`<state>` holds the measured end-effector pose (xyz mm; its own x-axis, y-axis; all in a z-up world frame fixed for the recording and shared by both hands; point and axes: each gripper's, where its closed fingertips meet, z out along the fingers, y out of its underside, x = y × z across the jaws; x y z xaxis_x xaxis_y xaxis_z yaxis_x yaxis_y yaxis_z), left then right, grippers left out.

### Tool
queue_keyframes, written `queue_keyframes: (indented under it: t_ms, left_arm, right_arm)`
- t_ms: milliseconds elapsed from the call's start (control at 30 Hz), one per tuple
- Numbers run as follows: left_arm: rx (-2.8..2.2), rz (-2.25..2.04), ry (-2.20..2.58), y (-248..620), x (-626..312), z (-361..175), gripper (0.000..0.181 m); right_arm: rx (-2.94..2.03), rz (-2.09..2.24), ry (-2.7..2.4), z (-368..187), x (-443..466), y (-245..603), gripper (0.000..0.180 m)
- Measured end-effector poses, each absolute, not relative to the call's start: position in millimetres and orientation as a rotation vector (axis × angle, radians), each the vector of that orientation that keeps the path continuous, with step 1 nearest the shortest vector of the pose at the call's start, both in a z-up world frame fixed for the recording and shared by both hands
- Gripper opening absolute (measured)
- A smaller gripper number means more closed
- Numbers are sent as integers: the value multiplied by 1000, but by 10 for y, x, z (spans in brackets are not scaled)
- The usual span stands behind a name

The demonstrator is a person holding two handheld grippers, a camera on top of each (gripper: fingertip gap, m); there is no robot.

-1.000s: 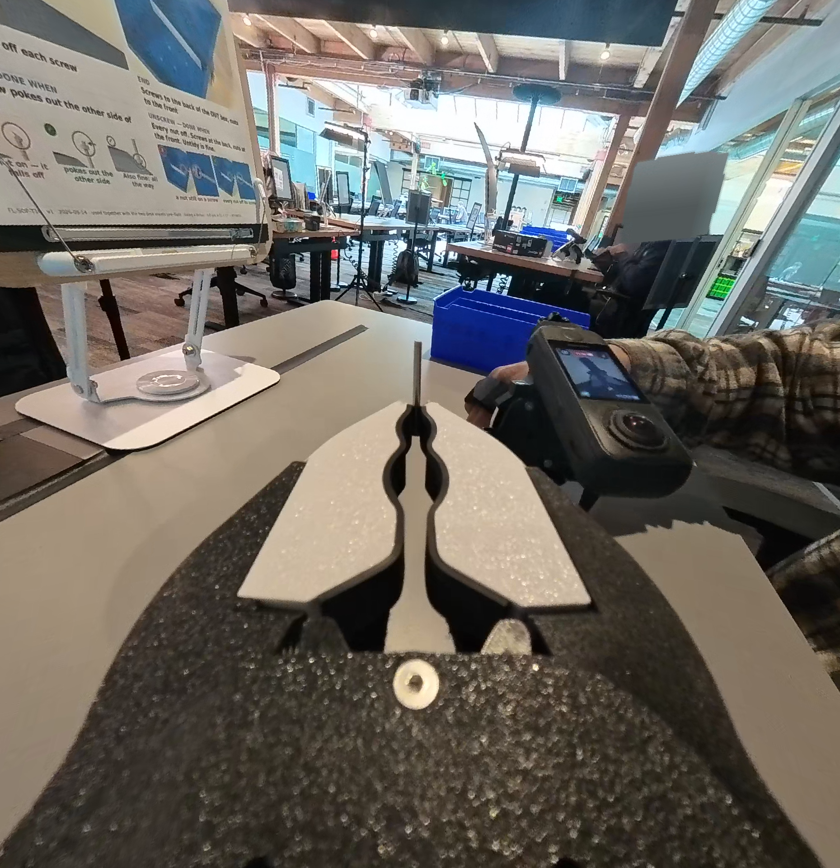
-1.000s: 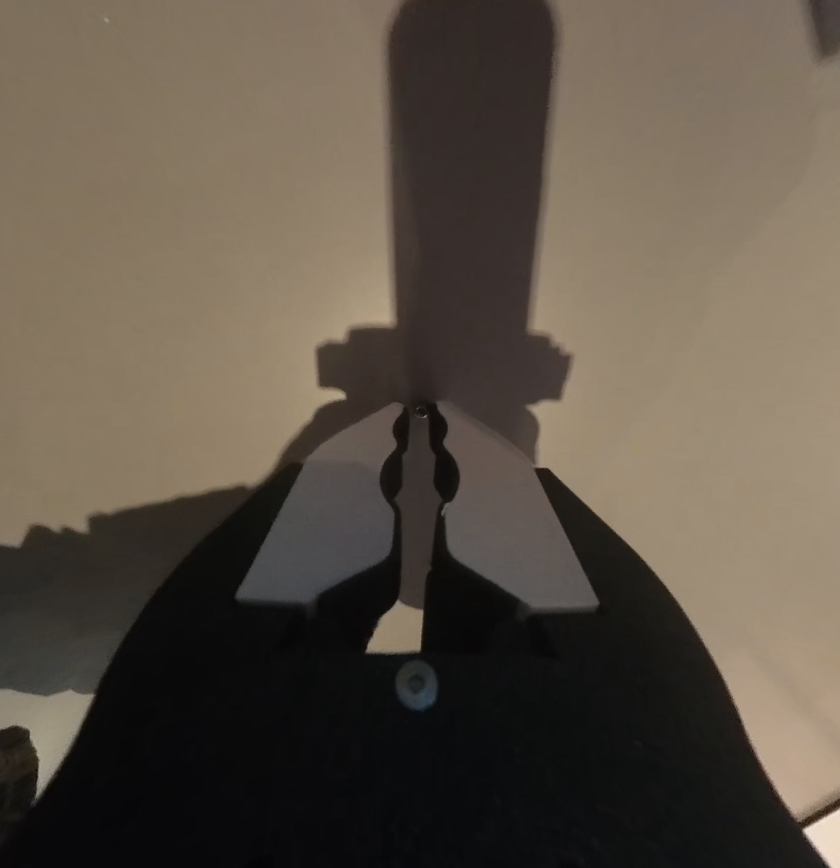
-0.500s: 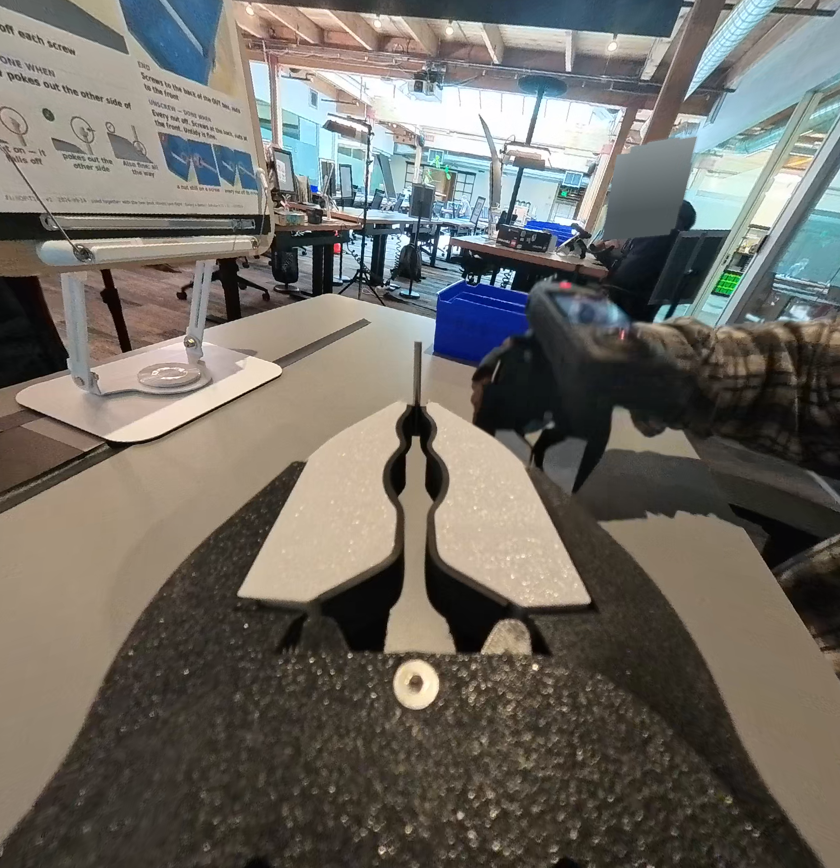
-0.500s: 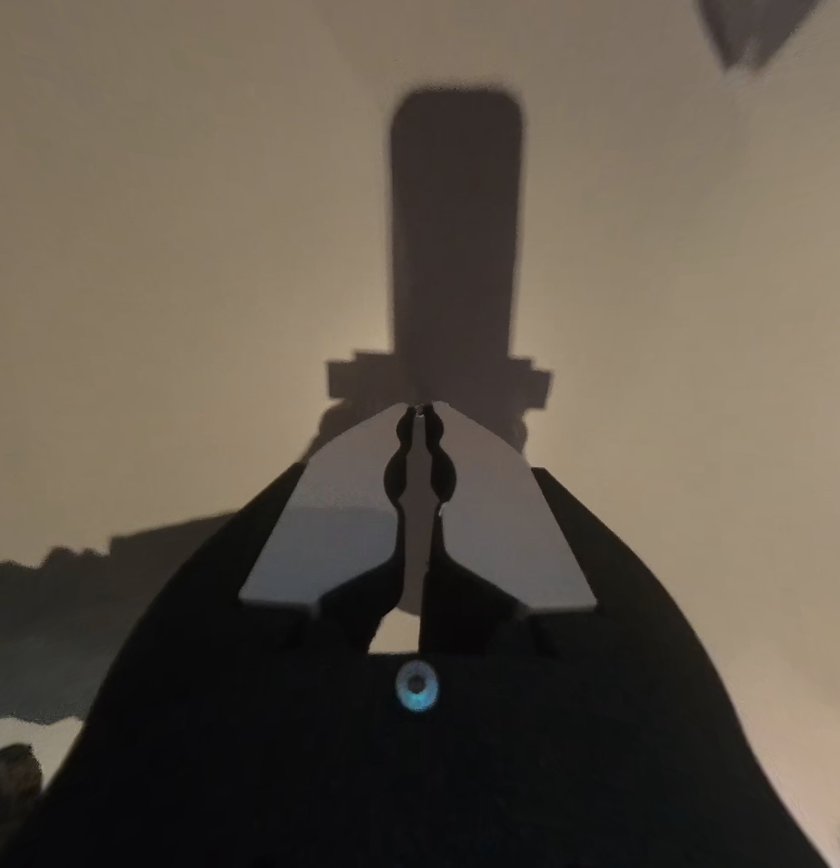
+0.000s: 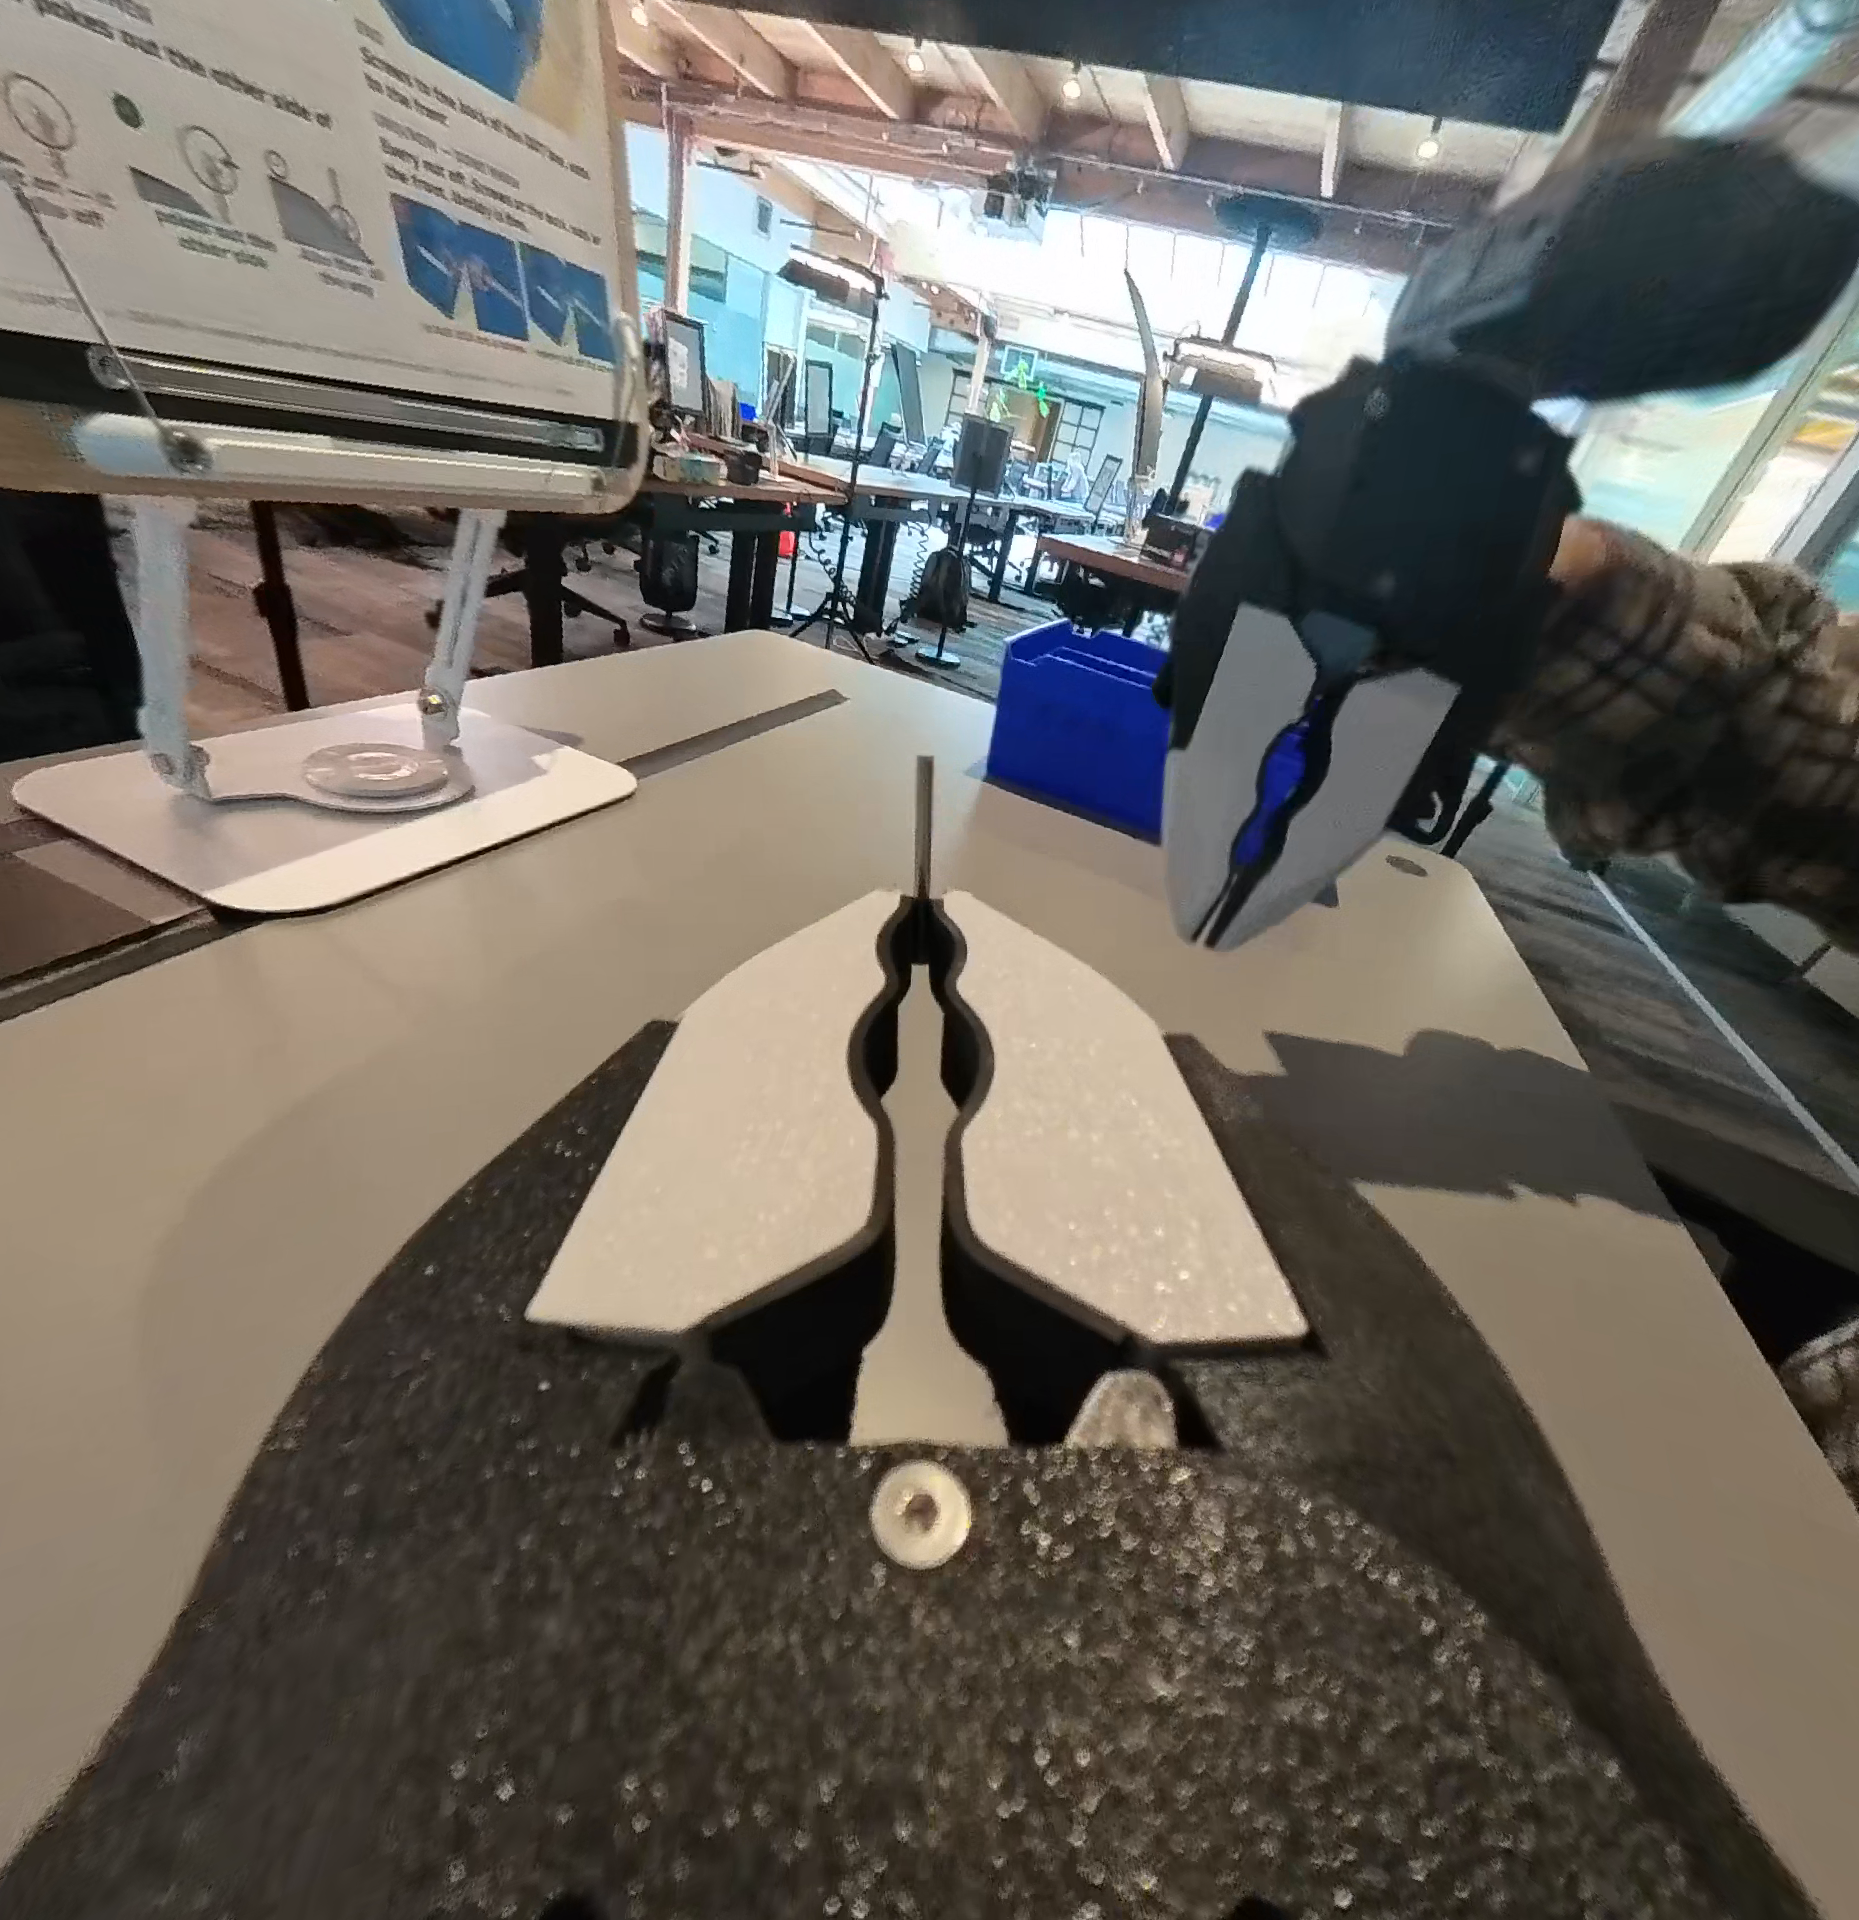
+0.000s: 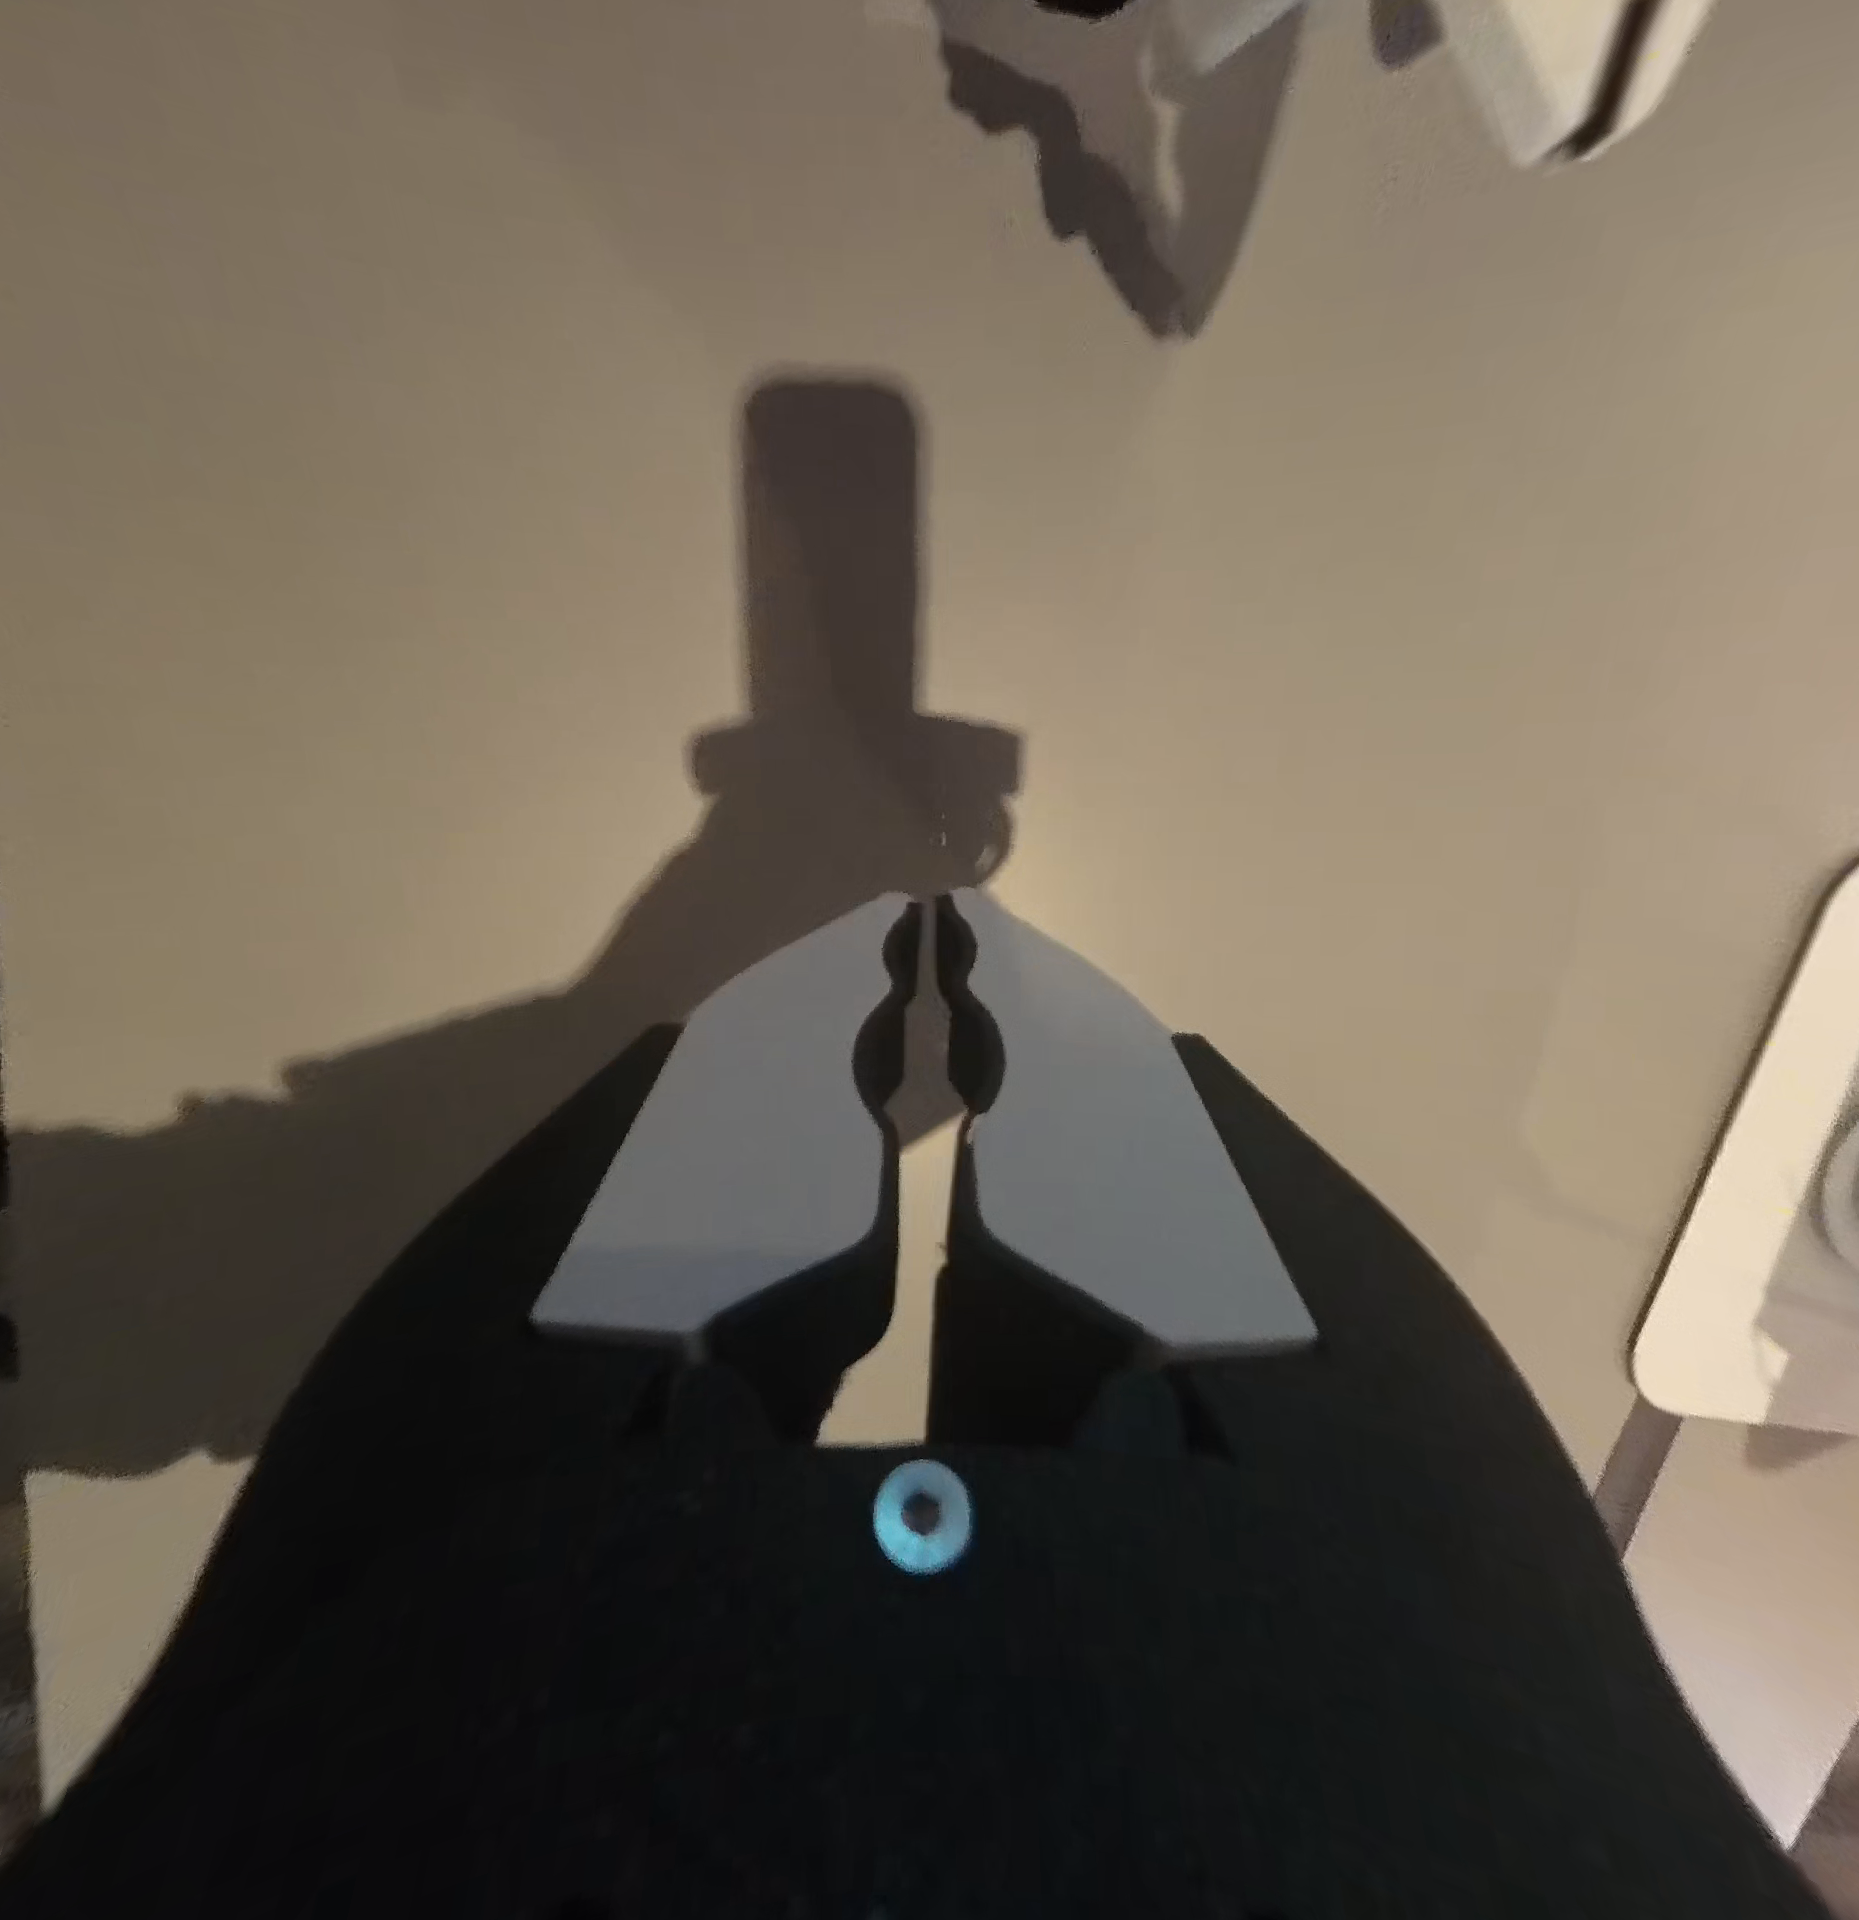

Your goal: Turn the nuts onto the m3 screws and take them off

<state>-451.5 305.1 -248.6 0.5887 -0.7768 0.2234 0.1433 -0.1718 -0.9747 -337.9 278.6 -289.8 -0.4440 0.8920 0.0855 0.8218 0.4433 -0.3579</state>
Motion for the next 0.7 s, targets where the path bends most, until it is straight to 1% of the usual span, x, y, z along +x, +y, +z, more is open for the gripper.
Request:
queue_keyframes:
  t_ms: [33,100,200,367,533,700]
  left_arm:
    - [-1534,-893,551,3053,-4535,-2485,1]
    - [-1536,-892,555,3054,-4551,-2489,1]
    - [-1535,-888,565,3047,-4559,-2484,1]
    - [-1536,-890,564,3052,-4579,-2482,1]
    - [-1532,-894,574,3036,-4559,-2468,1]
    - [-1537,-890,590,3028,-4530,-2477,1]
  right_arm:
    - [-1482,376,-2446,-2967,-3405,2779,5]
    - [-1483,350,-2476,-3108,-3445,2781,11]
    - [-1481,263,-2535,-3308,-3430,2851,13]
    - [-1502,270,-2599,-3576,-3377,2857,18]
    - [-1504,258,-2650,-3787,-3333,2841,18]
    - [-1505,277,-2649,-3878,-3340,2853,17]
